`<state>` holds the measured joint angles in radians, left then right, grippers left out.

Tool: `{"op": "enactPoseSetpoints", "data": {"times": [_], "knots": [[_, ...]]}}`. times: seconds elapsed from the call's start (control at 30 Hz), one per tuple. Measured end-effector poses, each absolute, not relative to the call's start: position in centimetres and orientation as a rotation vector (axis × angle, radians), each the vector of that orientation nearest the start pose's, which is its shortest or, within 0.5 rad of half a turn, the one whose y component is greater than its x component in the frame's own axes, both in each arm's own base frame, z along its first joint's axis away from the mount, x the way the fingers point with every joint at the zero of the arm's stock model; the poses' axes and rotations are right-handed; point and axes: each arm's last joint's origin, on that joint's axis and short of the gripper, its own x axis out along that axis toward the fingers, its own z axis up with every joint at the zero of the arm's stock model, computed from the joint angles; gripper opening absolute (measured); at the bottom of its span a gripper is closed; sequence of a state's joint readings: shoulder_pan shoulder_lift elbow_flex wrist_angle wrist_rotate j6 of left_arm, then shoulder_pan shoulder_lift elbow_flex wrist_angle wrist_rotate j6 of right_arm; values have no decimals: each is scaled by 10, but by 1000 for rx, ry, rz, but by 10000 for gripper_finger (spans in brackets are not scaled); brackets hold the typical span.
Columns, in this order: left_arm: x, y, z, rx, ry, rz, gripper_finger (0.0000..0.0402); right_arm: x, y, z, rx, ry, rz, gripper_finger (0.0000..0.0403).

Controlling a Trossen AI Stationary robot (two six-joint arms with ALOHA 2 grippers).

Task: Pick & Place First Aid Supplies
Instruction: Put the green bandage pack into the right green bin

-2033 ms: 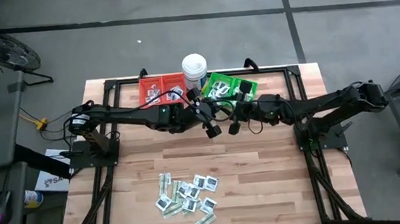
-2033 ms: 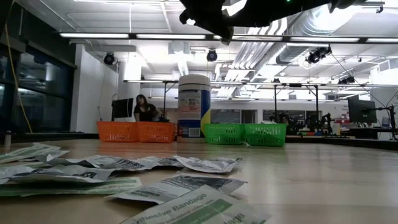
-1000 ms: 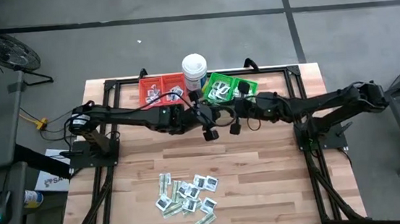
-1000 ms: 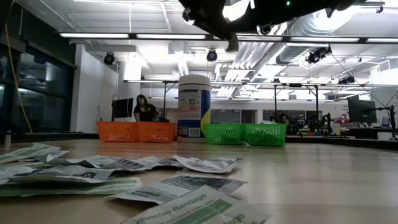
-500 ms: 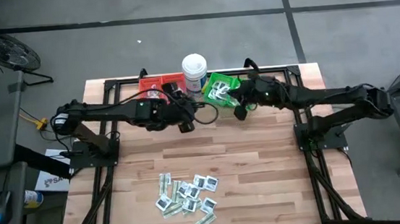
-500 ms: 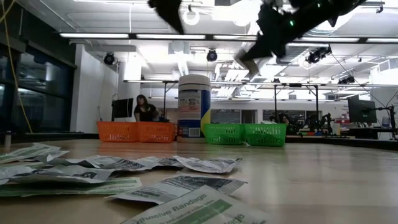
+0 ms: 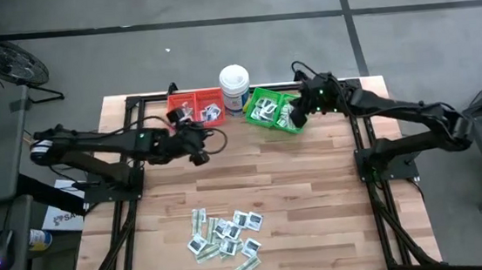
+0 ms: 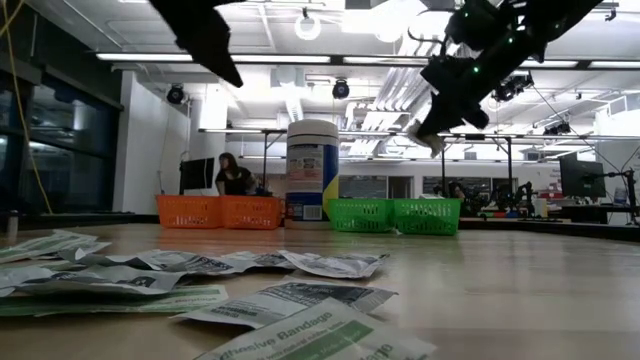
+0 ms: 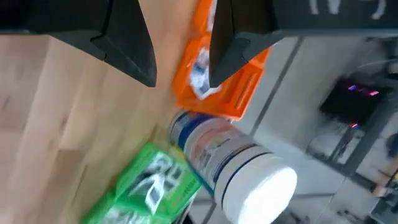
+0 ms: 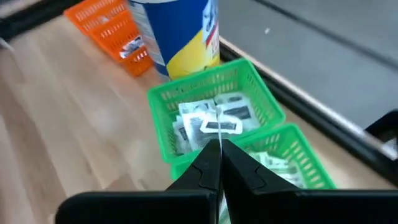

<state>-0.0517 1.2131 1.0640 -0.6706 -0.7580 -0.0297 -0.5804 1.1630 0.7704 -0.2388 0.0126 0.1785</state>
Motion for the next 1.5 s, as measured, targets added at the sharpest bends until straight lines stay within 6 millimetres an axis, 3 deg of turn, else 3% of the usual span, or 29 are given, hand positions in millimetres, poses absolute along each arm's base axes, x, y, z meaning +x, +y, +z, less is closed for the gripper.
{"op": "enactPoseSetpoints", "data": {"times": [0.33, 0.63, 1.03, 1.5], "knots": [[205, 7, 276, 279, 537, 548, 142, 202, -162, 230, 585, 554, -670, 0], [178, 26, 271, 264, 487, 531, 142, 213, -176, 194, 694, 648, -783, 0], [170, 57, 271, 311, 503, 452, 142, 223, -187, 157, 765, 721, -857, 0], [164, 76, 277, 314, 425, 356, 142, 216, -182, 172, 774, 711, -857, 15]]}}
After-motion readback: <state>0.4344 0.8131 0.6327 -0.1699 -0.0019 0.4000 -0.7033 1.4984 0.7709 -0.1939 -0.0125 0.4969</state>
